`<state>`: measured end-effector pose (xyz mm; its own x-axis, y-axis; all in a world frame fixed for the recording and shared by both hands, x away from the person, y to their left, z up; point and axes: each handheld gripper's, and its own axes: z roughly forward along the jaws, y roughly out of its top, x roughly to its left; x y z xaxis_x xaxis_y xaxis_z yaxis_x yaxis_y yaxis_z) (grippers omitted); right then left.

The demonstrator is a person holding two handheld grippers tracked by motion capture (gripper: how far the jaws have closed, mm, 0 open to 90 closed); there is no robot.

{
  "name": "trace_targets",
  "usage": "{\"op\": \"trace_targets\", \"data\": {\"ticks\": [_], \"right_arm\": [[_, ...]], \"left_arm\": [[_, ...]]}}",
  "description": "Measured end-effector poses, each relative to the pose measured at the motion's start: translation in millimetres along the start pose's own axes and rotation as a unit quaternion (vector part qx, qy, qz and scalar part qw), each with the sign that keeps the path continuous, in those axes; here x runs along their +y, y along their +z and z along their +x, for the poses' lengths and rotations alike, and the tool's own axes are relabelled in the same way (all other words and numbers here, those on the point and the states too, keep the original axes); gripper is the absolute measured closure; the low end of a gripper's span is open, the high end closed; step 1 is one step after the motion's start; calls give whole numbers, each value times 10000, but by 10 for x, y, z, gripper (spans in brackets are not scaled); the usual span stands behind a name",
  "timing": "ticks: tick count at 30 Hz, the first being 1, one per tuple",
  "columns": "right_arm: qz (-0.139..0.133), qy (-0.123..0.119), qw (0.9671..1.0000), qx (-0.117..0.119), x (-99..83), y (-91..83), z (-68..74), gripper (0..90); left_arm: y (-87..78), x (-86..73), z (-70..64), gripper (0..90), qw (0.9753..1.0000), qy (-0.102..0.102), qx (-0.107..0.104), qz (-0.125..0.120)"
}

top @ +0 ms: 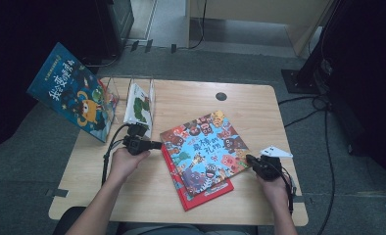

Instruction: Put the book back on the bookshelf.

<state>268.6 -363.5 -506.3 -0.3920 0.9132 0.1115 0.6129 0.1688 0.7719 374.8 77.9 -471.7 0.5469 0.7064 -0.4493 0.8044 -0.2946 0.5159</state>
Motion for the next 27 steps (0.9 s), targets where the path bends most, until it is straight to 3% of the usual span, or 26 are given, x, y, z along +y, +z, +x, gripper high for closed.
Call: {"op": "trace_targets", "data": {"ticks": [11, 15, 27], "right_arm": [[86, 104, 9999, -49, -150, -175, -42, 900], [237, -5, 9997, -20, -181, -169, -29, 900], [185, 105, 9998, -22, -165, -118, -117, 900]], "left_arm": [[64, 95, -28, 896, 9999, 134, -26, 33], [92, 105, -50, 897, 9998, 176, -34, 54], [59, 62, -52, 888, 9998, 184, -8, 56]]}}
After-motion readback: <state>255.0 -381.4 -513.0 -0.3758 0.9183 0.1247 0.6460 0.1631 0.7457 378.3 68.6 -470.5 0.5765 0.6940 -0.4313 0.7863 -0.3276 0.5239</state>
